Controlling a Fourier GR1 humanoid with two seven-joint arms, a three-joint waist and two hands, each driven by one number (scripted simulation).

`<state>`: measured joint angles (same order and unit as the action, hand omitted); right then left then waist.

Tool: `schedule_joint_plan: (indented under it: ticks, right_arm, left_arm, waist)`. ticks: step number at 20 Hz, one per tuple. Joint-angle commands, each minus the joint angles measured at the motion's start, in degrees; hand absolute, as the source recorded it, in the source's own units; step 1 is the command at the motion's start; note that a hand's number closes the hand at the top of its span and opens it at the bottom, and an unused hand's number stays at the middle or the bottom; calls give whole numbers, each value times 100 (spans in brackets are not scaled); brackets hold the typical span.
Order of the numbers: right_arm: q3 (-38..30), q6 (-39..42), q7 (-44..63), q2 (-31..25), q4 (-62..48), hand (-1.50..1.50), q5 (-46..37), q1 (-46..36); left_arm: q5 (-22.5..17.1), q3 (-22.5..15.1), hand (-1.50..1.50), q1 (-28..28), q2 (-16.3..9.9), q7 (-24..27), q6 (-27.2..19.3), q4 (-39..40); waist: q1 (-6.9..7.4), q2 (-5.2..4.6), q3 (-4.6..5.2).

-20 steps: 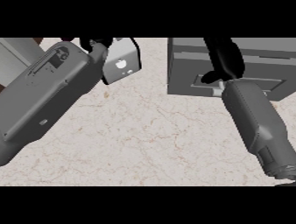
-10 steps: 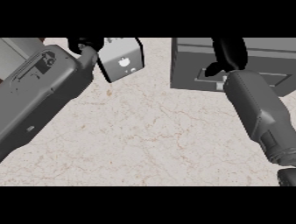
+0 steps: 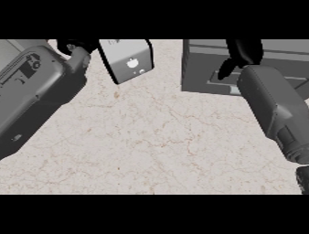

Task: Pick up the can, place it into the drawer and close the drawer

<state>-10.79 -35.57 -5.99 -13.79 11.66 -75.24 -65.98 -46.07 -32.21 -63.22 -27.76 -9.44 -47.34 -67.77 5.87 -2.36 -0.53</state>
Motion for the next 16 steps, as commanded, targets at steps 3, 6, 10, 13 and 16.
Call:
schedule_joint_plan:
  ticks: [3, 6, 10, 13, 16]
  right_arm:
    - [-513, 444, -667, 85, -31, -150, 608, -521]
    - [-1189, 737, -966, 276, 18, -150, 1359, -614]
    - [-1947, 1042, -1425, 364, 5, -150, 2151, -489]
    - [-2216, 1195, -1696, 384, -2, -150, 2426, -454]
    - [-2340, 1515, -1746, 169, -27, -150, 2533, -683]
  left_arm:
    - [27, 42, -150, 134, -96, -95, 3, -244]
    - [74, 57, -150, 97, -51, -52, -48, -142]
    - [61, -10, -150, 142, -60, -177, -63, -349]
    - [115, -21, -150, 334, -120, -140, -123, -522]
    - [167, -10, -150, 301, -142, -161, -131, -592]
  waist:
    - [84, 35, 30]
    - [44, 7, 14]
    - [68, 24, -2]
    - [85, 54, 19]
    - [82, 43, 28]
